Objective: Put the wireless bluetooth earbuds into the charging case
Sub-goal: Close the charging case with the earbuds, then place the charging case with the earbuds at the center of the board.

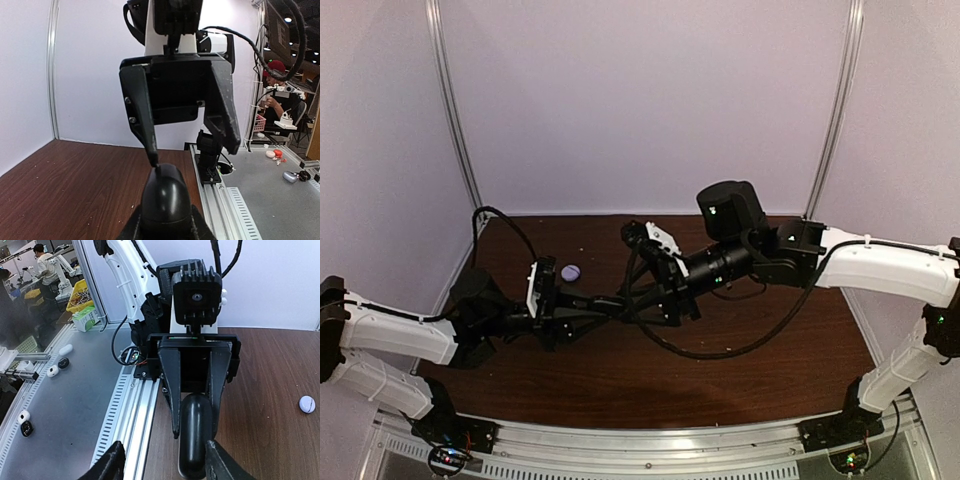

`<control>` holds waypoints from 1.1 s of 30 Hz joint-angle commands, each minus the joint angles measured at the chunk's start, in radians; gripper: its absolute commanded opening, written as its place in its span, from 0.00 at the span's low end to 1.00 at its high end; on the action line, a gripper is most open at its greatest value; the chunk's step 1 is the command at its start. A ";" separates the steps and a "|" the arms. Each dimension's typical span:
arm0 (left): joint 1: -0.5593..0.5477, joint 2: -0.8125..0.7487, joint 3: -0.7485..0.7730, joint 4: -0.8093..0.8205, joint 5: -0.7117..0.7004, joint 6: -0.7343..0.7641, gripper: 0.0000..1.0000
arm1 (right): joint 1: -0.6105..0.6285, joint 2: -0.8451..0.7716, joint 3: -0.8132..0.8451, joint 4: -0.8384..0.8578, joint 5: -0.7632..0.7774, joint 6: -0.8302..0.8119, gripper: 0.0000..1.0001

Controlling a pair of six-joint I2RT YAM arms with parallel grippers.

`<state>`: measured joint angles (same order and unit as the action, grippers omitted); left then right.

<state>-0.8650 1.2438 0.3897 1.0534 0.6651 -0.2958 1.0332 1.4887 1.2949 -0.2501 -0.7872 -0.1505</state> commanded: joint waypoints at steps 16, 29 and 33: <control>0.012 0.021 0.048 0.041 -0.079 -0.114 0.00 | 0.037 -0.100 -0.080 0.028 0.268 -0.077 0.67; 0.154 0.030 -0.004 -0.107 -0.322 -0.342 0.00 | 0.022 -0.312 -0.339 0.353 0.665 -0.019 1.00; 0.223 0.047 -0.048 -0.118 -0.353 -0.417 0.00 | 0.007 -0.372 -0.414 0.420 0.737 0.011 1.00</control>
<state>-0.6956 1.2716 0.3782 0.9554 0.3897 -0.6079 1.0576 1.1683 0.9268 0.0399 -0.1871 -0.1829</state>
